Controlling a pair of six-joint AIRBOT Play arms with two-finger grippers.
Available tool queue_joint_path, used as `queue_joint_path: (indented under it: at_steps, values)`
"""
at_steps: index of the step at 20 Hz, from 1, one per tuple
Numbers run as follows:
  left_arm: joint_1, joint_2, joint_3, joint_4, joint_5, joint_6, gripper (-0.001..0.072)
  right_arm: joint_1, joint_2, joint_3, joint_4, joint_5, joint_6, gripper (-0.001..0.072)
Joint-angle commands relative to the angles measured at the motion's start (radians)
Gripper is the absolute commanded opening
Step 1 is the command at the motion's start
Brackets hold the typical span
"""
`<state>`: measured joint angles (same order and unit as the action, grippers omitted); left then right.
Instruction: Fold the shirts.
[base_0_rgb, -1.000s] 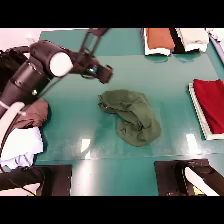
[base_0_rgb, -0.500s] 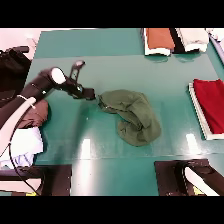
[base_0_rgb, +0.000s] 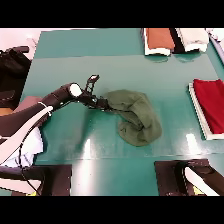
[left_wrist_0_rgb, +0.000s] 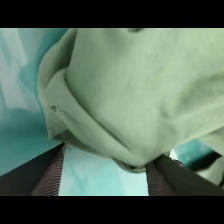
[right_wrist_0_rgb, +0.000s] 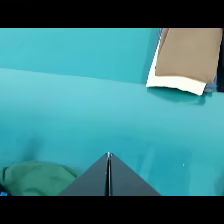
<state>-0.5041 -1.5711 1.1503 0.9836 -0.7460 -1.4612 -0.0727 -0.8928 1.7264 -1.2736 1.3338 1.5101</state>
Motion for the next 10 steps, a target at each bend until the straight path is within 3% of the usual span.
queue_joint_path:
  at_steps: [1,2,4,10]
  values:
    - [-0.013,-0.004,-0.003,-0.026,0.05,-0.002,0.0405,0.001,-0.001,-0.001,0.0,0.041,0.001,0.0019]
    - [-0.013,-0.004,-0.003,-0.026,0.059,-0.004,0.0246,0.001,-0.001,-0.001,0.0,0.051,0.001,0.0019]
    - [-0.013,-0.004,-0.003,-0.026,0.088,-0.004,0.0039,0.001,-0.001,-0.002,0.0,0.065,0.001,0.0019]
    - [0.094,0.031,0.085,0.015,0.034,-0.002,0.0023,0.0,-0.057,-0.041,-0.008,0.337,0.008,0.002]
